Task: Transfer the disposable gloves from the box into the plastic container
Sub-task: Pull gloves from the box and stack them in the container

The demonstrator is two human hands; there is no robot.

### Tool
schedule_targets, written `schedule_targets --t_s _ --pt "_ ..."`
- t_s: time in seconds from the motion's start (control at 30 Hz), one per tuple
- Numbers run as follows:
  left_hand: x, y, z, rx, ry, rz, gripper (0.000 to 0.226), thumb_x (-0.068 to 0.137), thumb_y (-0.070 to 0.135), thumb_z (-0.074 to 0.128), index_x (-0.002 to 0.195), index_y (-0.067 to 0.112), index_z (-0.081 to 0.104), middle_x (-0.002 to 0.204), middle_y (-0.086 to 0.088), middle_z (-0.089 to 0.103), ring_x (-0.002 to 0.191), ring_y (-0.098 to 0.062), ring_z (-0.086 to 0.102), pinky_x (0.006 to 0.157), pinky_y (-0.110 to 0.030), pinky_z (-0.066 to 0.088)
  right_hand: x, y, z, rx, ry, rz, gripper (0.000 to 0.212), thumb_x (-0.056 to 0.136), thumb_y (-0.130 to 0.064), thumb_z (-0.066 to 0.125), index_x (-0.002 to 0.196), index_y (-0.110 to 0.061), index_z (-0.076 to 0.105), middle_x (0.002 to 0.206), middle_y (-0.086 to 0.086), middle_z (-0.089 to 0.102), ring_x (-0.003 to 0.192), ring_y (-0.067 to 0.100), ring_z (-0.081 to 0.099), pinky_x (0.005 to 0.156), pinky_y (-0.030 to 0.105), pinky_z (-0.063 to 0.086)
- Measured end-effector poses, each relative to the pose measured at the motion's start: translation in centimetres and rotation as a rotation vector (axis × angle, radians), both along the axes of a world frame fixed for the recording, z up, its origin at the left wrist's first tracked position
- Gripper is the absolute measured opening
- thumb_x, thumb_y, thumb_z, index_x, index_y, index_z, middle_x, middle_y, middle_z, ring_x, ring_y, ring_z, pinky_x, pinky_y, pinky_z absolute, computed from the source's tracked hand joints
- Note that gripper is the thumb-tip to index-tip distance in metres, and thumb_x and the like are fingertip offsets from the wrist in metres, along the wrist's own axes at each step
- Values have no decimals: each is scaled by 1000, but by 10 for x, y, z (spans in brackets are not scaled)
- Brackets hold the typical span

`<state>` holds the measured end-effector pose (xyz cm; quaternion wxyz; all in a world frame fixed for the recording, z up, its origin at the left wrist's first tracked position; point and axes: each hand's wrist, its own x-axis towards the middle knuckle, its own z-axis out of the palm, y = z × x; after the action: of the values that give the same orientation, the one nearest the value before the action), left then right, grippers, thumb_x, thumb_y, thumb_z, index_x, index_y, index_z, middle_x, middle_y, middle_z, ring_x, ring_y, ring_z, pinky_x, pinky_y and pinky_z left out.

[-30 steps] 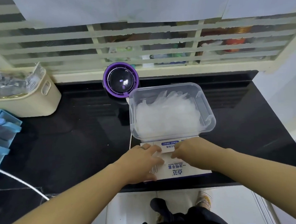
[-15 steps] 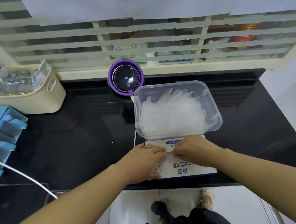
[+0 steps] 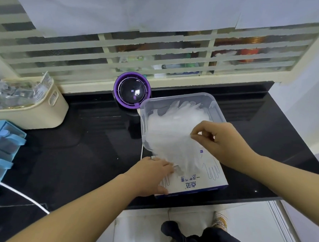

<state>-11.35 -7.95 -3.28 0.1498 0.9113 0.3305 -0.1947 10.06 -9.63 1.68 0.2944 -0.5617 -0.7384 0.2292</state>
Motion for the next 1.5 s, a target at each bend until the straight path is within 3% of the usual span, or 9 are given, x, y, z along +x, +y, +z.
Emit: schedule_targets --t_s 0.23,0.4,0.53,0.77,1.0,1.13,1.27,1.4,1.5 --pt "2 2 2 -114 15 31 60 93 41 58 146 30 34 157 9 24 141 -15 29 115 -33 26 -8 12 44 191 193 -84 10 90 -14 62 84 -22 63 55 0 46 56 13 43 55 11 37" --pt "-14 19 49 -482 -384 413 32 92 33 63 122 40 56 118 29 58 112 12 54 96 -13 41 13 25 74 241 88 -22 9 89 -15 63 88 -21 70 63 3 58 61 16 51 60 11 41" --pt "-31 47 93 -819 -898 728 36 83 17 67 118 23 61 118 5 69 110 -13 65 98 -31 49 28 37 92 343 -149 70 10 91 -18 61 91 -19 71 61 -5 58 55 11 50 58 12 40" --pt "-18 71 119 -994 -1150 860 79 78 71 35 130 15 57 124 -8 66 117 -22 62 101 -39 45 20 62 87 527 -533 344 22 90 -24 51 87 -14 71 72 0 67 61 24 62 56 33 51" --pt "10 91 102 -396 -1048 914 71 87 29 69 147 27 31 103 -4 70 91 -13 68 81 -25 55 20 95 58 470 -730 478 6 83 -12 70 89 -12 69 70 1 64 59 26 58 53 37 53" --pt "22 99 72 -58 -890 825 66 93 1 48 151 20 24 76 0 58 61 -10 58 55 -14 51 16 116 30 316 -857 497 24 93 -23 57 116 -19 63 101 -1 66 87 22 63 73 33 53" --pt "25 105 40 78 -538 730 69 95 0 44 154 20 14 103 -8 62 82 -25 64 77 -35 55 11 123 -6 58 -910 401 55 95 -43 48 145 -30 30 139 -1 46 124 19 46 100 34 42" --pt "26 105 30 189 -323 674 83 93 6 48 154 20 -6 146 -13 33 91 -24 59 74 -32 53 12 121 -26 -79 -933 393 67 91 -55 48 148 -34 20 142 1 37 125 19 39 101 34 39" --pt "27 103 32 545 -163 587 84 92 18 51 153 14 -6 139 -13 30 97 -20 50 74 -28 48 15 123 -30 -129 -926 430 68 89 -56 51 147 -35 23 142 -1 36 125 18 37 101 32 36"
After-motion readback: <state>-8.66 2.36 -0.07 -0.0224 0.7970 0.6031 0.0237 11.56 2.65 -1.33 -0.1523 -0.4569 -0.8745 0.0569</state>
